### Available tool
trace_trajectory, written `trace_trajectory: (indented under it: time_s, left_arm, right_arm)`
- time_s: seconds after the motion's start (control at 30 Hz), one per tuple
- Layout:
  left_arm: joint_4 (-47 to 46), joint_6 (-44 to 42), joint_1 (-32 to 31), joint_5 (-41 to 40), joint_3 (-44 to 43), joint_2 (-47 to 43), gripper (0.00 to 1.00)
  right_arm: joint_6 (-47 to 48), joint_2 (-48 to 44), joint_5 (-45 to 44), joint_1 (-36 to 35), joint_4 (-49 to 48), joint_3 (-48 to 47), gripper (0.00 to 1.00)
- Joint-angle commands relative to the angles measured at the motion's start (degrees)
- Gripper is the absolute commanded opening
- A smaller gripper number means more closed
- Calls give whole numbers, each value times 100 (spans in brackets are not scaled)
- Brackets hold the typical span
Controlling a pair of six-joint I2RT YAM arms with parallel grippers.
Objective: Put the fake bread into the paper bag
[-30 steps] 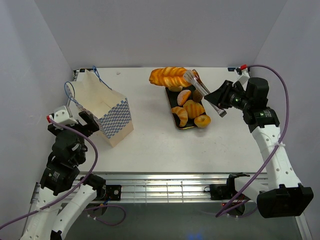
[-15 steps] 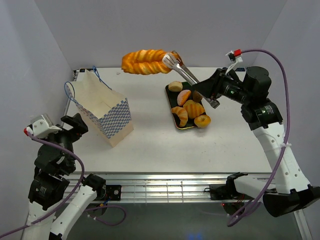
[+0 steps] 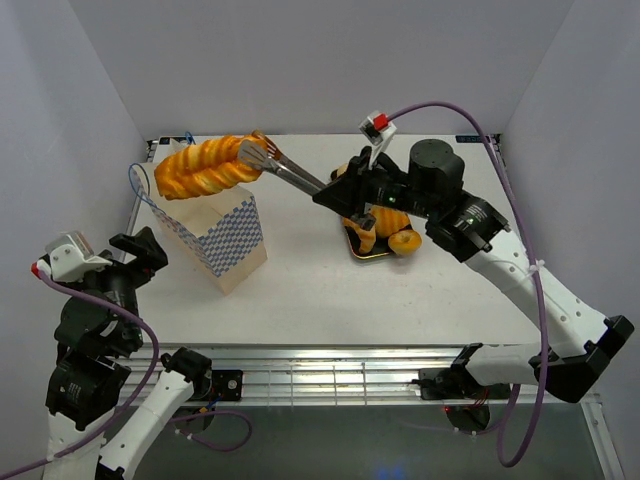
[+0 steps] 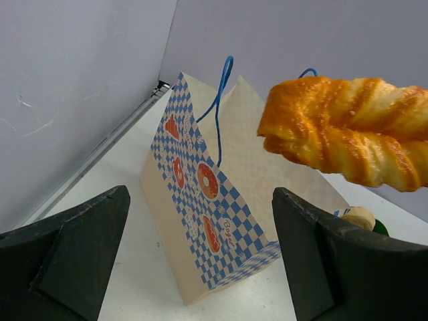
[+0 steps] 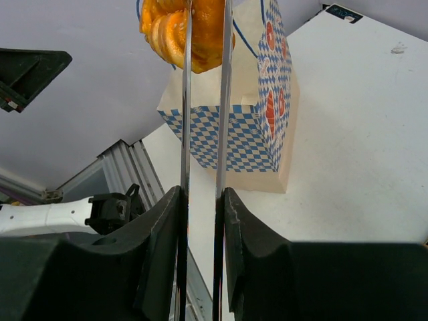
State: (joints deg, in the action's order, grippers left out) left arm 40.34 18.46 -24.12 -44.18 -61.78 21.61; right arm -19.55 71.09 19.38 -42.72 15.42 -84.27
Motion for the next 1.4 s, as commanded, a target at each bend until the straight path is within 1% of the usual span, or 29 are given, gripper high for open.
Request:
trace_trajectory:
  time_s: [0.0,0.03,0.1,0.2,0.37,0.4,0.67,0.83,0.97,1.07,1.37]
  left_arm:
    - [124,-97,-14,-64,-89,28,98]
    - [115,-114,-14,-90,-37,28,98]
    - [88,-167,-14,-108,43,28,98]
    - [71,-211,-14,-90,183,45,98]
    - [36,-264,-14,-73,333,54,98]
    - [10,-299,-14,-73,385,46,98]
    - [-140,-299,-14,94,676,81,98]
    - [-201,-334,-14,94,694,168,98]
    - [-307,-404,-14,85,685,186,98]
    - [-360,-422,-14,103,676,204,98]
    - [-430,-176,-14,244,693,362,98]
  right_arm:
    - [425,194,-706,-463,-575,-441,8]
    - [478,360,-803,-570,-575,-554,8]
    - [662,615,-1268,-859,-514,-704,8]
    - [768,862,-1664,-1106,-496,-959,8]
    - [953,1372,-1911,-1335,-426,-1285,8]
    - [962,1494,-2129,-1388,-426,-1355,8]
    - [997,1917,-2754,-1546,-390,-1654,8]
    - [953,1847,-2799,-1555,-557,-1602,8]
    - [944,1628,-2361,-1555,-698,-1513,8]
    - [953,1452,-2246,-1564,-672,-1522,8]
    - [1076,1241,-2315,-1564,-549,-1399,8]
